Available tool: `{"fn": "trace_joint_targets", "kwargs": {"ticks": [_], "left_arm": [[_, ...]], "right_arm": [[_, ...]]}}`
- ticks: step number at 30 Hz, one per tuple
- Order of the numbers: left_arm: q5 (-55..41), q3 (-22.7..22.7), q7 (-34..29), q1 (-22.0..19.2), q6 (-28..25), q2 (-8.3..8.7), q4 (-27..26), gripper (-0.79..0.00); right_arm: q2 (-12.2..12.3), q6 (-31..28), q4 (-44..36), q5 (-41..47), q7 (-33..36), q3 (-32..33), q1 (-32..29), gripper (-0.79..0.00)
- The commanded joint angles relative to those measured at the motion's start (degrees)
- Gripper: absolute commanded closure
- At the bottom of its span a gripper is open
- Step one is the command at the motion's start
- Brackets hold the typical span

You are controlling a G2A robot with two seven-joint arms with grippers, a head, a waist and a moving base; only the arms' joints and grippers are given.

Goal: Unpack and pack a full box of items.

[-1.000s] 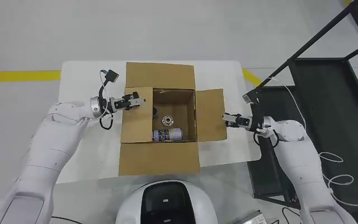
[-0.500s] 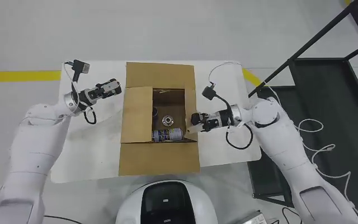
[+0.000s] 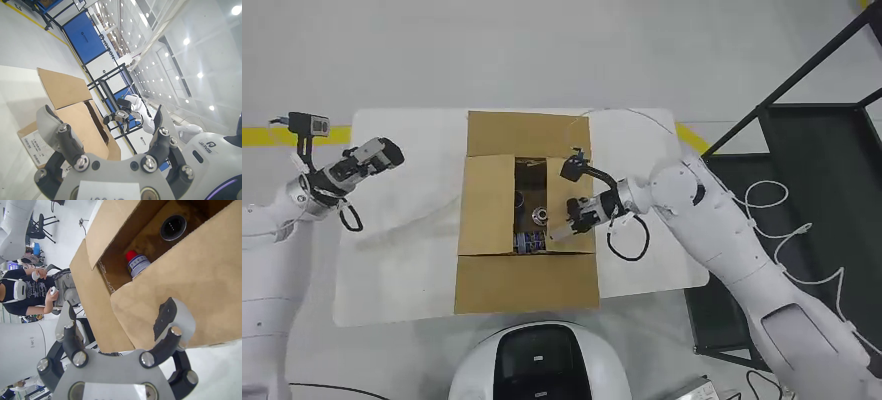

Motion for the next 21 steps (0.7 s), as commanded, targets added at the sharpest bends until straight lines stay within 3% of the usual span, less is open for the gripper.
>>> {"fn": "trace_joint_targets", "kwargs": {"ticks": [1, 8, 13, 18, 21], "left_arm": [[-0.52, -0.07, -0.85, 0.1, 0.33, 0.09, -0.05, -0.785], [1.46, 6.83, -0.53, -4.58, 0.0, -1.07, 2.56, -0.785], [9.35, 15.62, 8.05, -10.62, -8.58, -3.03, 7.79, -0.785], [14.02, 23.51, 16.0, -17.93, -16.52, -5.85, 19.18, -0.785], [16.85, 26.3, 19.17, -20.95, -19.69, -7.26, 24.9, -0.785]], "right_arm": [[0.48, -0.97, -0.74, 4.48, 0.71, 1.99, -1.25, -0.785], [3.97, -0.24, -3.87, 14.68, 4.55, 14.32, -11.62, -0.785], [5.8, 3.08, -6.3, 13.79, -0.19, 21.84, -21.88, -0.785], [6.21, 5.11, -8.81, 15.54, -7.72, 24.52, -30.85, -0.785], [6.13, 5.67, -10.77, 16.0, -10.07, 24.09, -33.29, -0.785]]}}
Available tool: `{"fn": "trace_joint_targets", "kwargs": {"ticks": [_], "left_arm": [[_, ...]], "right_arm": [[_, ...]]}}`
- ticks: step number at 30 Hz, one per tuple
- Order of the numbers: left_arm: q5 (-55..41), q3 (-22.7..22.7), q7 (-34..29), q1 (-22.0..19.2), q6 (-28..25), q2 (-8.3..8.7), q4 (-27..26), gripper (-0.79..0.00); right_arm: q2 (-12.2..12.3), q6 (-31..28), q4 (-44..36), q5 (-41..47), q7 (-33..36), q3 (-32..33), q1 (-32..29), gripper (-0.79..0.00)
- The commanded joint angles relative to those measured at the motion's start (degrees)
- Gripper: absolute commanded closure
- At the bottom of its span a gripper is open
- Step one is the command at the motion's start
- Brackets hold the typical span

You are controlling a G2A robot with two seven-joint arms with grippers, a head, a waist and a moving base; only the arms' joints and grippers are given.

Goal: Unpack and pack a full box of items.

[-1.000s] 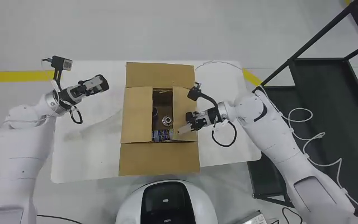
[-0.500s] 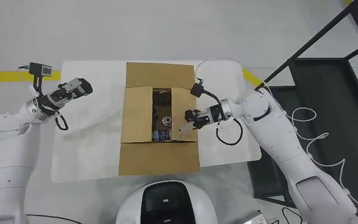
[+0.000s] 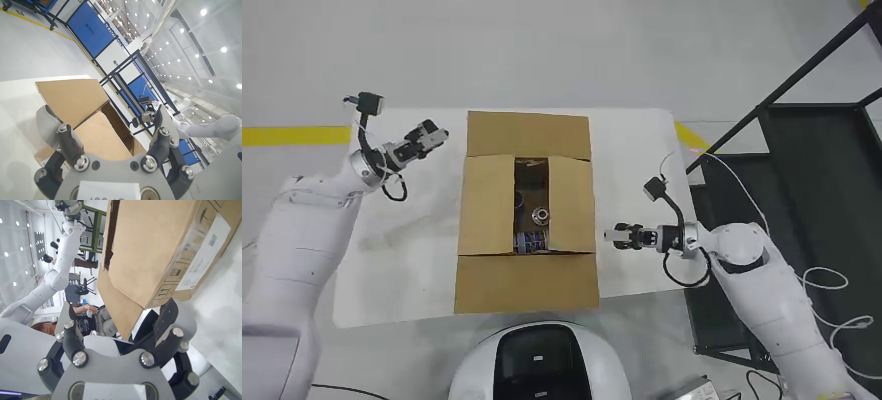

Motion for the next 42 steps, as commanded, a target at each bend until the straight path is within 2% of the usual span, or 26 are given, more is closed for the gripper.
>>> {"fn": "trace_joint_targets", "kwargs": {"ticks": [1, 4, 20, 23, 27, 32, 42], "left_arm": [[1.27, 1.8, 2.07, -2.0, -1.45, -1.1, 4.69, -0.785], [3.53, 3.46, 4.5, -4.53, -1.45, -2.67, 8.31, -0.785], [3.7, 3.46, 4.72, -4.4, -1.12, -2.65, 8.19, -0.785], [8.52, 3.41, 7.57, -4.38, 2.84, -2.25, 6.91, -0.785], [13.9, 3.88, 12.41, -3.31, 2.53, -2.34, 5.15, -0.785], [17.5, 6.1, 14.66, -3.0, 3.59, -3.64, 6.03, -0.785], [17.8, 10.28, 16.83, -5.98, 1.48, -7.88, 10.99, -0.785]], "right_arm": [[-0.04, 0.2, -0.64, 0.06, -0.69, -0.3, -0.68, -0.785], [-0.04, 0.2, -0.64, 0.06, -0.69, -0.3, -0.68, -0.785], [-0.08, 0.71, -0.73, 0.18, -1.41, -0.32, -0.79, -0.785], [0.0, 3.9, -1.29, -0.64, -2.99, -0.17, -1.49, -0.785], [0.09, 7.86, -0.67, 1.5, -3.3, 0.09, -3.47, -0.785], [0.05, 9.5, 0.58, 2.5, -3.62, -0.76, -5.71, -0.785], [-0.17, 12.28, 1.4, 4.57, -1.36, -3.49, -6.17, -0.785]]}}
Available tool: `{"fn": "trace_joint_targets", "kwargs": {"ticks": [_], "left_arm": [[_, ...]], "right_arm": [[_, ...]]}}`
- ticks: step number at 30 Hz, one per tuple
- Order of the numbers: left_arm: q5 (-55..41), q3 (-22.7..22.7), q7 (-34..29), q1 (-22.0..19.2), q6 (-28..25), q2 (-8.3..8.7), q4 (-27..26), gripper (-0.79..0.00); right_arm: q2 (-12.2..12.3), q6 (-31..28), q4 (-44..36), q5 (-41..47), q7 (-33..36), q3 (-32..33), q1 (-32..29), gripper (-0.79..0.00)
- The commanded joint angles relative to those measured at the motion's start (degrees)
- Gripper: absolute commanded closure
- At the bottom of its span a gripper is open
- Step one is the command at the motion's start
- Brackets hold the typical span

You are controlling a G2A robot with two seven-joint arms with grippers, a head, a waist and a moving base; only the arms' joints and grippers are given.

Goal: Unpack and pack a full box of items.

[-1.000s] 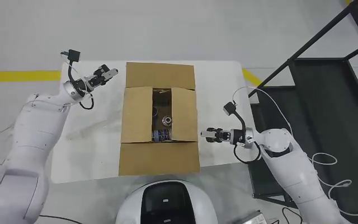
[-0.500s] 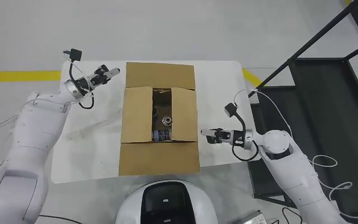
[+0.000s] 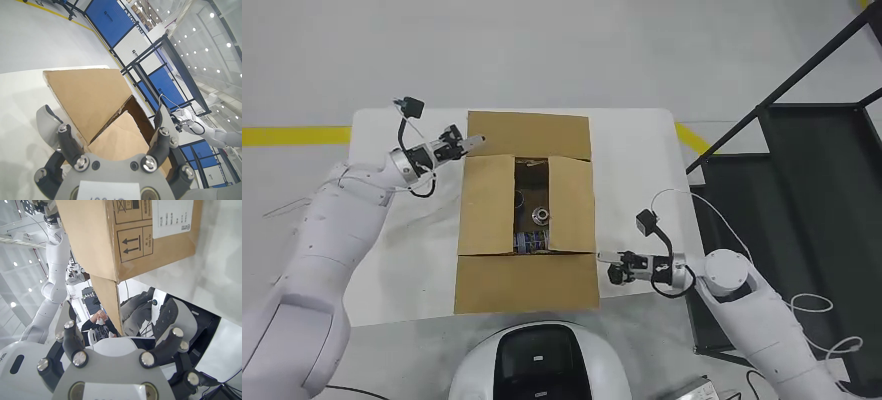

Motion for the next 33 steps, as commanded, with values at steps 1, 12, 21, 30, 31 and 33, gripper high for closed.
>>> {"fn": "trace_joint_targets", "kwargs": {"ticks": [1, 12, 21, 30, 31, 33], "left_arm": [[0.34, 0.8, 0.78, -0.67, 0.05, -0.9, 1.3, -0.785], [-0.92, 1.93, 3.92, -3.51, 0.03, -4.33, 9.16, -0.785], [-9.29, -0.75, -2.19, -4.07, -2.96, -4.82, 9.01, -0.785], [-12.02, -4.67, -7.89, -0.82, -2.96, -2.36, 0.13, -0.785], [-12.5, -5.24, -8.97, -0.25, -2.96, -2.01, -1.2, -0.785], [-13.62, -6.4, -11.24, 1.02, -2.96, -1.31, -3.62, -0.785]], "right_arm": [[-0.04, 0.97, 0.04, 1.03, 1.55, -0.66, 0.21, -0.785], [-0.32, 4.61, 0.78, 8.09, 9.69, -3.82, 1.62, -0.785], [-0.38, 5.71, 0.71, 17.03, 15.89, -3.74, 2.51, -0.785], [-0.87, 5.84, 4.09, 24.29, 18.47, -4.45, 5.03, -0.785], [-0.93, 5.5, 4.43, 24.88, 18.1, -4.36, 5.25, -0.785], [-1.06, 5.09, 5.0, 26.26, 17.58, -4.28, 5.6, -0.785]]}}
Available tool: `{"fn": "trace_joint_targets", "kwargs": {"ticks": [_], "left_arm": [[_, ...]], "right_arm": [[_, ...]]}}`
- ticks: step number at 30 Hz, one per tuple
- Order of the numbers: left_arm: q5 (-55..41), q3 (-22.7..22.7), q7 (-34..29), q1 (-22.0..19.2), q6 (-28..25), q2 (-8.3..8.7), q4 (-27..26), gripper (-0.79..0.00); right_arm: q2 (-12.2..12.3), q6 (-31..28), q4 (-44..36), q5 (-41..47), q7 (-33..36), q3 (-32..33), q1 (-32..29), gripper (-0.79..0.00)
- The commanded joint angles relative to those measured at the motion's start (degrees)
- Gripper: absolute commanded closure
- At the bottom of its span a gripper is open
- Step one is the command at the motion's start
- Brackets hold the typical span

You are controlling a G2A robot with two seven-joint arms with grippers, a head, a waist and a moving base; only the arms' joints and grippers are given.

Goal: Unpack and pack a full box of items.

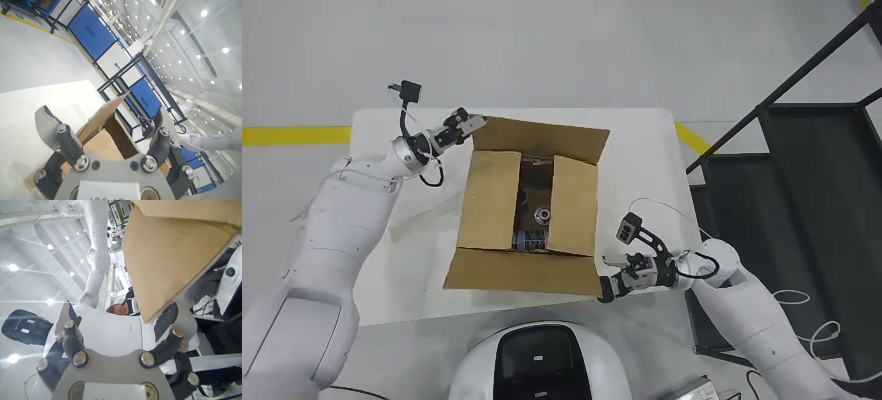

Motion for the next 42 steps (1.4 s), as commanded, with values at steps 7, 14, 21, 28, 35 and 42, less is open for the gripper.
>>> {"fn": "trace_joint_targets", "kwargs": {"ticks": [7, 14, 21, 28, 35, 42], "left_arm": [[-6.08, -1.92, -4.92, 6.27, 0.0, 2.46, -8.67, -0.785], [-7.3, -0.66, -5.88, 9.65, 0.96, 5.47, -13.29, -0.785], [-10.27, 0.18, -7.84, 11.78, 2.91, 8.33, -17.75, -0.785], [-10.54, 2.63, -11.07, 13.51, 6.15, 11.15, -22.89, -0.785], [-10.96, 4.32, -10.99, 14.16, 6.06, 13.32, -24.59, -0.785], [-13.12, 5.88, -13.54, 14.5, 8.62, 15.35, -26.58, -0.785]], "right_arm": [[-0.49, -1.57, 1.86, 2.85, -3.28, 0.32, 2.15, -0.785], [-0.87, -3.08, 3.19, 1.59, -6.49, 0.2, 5.05, -0.785], [-1.04, -4.77, 4.1, -2.1, -10.0, 0.38, 7.62, -0.785], [-1.11, -6.45, 4.71, -5.75, -13.39, 0.92, 9.63, -0.785], [-1.16, -7.36, 4.27, -9.19, -13.43, 0.65, 11.73, -0.785], [-1.94, -8.98, 7.16, -13.61, -13.51, -2.8, 16.71, -0.785]]}}
